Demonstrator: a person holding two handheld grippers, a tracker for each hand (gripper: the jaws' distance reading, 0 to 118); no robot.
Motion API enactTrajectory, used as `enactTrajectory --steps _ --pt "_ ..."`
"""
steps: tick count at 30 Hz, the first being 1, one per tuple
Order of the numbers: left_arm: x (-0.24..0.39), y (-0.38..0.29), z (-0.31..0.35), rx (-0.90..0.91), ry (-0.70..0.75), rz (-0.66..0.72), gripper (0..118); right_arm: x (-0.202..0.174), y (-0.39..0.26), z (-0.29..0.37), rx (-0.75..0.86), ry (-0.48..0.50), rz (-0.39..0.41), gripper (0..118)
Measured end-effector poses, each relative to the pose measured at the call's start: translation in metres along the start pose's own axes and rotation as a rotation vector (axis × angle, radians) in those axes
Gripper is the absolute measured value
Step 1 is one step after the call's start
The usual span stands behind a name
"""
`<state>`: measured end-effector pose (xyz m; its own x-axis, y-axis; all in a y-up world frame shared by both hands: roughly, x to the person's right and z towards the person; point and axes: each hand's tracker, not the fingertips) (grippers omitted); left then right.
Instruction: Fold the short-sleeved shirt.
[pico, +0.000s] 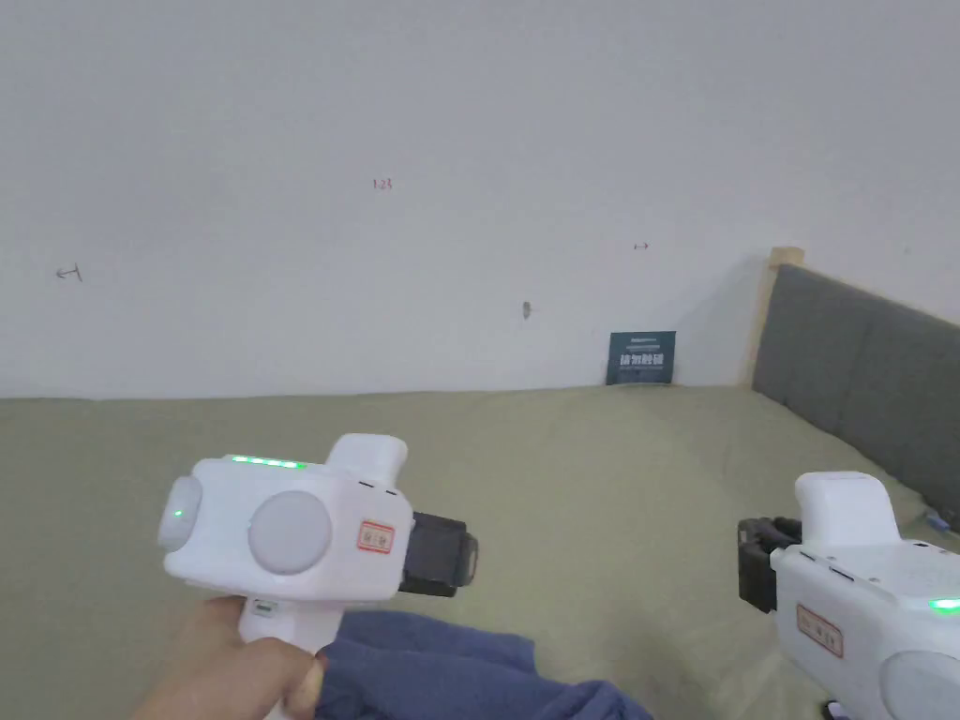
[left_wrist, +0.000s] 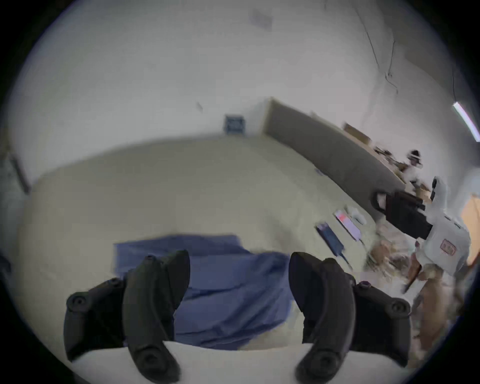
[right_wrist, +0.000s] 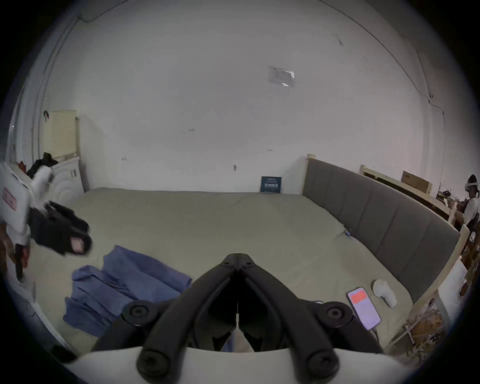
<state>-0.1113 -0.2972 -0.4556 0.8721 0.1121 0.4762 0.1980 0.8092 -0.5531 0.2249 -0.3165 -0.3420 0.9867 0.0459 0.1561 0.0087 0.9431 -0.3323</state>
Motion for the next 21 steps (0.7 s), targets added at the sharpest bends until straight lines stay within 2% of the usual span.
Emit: enactTrajectory --steps 1,2,3,4,5,8,10,13,17,21 --pt "-0.006 -0.010 0.021 0.053 0.060 0.001 83 -0.004 0.000 0.000 0.002 0.011 -0.001 0" --pt "-0.015 -0.020 0.041 0.098 0.127 0.022 75 -0.009 0.000 0.001 0.002 0.019 -0.001 0" --pt "-0.023 -0.033 0.057 0.122 0.198 0.046 49 -0.014 -0.002 0.001 0.003 0.032 0.000 0" --pt "-0.029 -0.042 0.068 0.139 0.245 0.067 16 -0.017 -0.003 0.001 0.005 0.046 0.002 0" --pt "-0.030 -0.058 0.085 0.171 0.315 0.079 3 -0.022 -0.006 0.001 0.005 0.052 0.005 0" --pt "-0.038 -0.101 0.116 0.239 0.405 0.090 1 -0.033 -0.016 0.002 -0.014 0.071 0.006 0" --pt "-0.042 -0.121 0.125 0.207 0.442 0.140 1 -0.038 -0.027 0.004 -0.041 0.090 -0.023 0" --pt "-0.068 -0.147 0.122 0.145 0.397 0.252 1 -0.045 -0.042 0.008 -0.060 0.109 -0.018 0" --pt "-0.091 -0.155 0.108 0.074 0.410 0.269 0 -0.050 -0.050 0.009 -0.078 0.127 0.006 0" --pt "-0.118 -0.140 0.084 -0.001 0.356 0.308 0 -0.047 -0.046 0.003 -0.077 0.115 0.020 0"
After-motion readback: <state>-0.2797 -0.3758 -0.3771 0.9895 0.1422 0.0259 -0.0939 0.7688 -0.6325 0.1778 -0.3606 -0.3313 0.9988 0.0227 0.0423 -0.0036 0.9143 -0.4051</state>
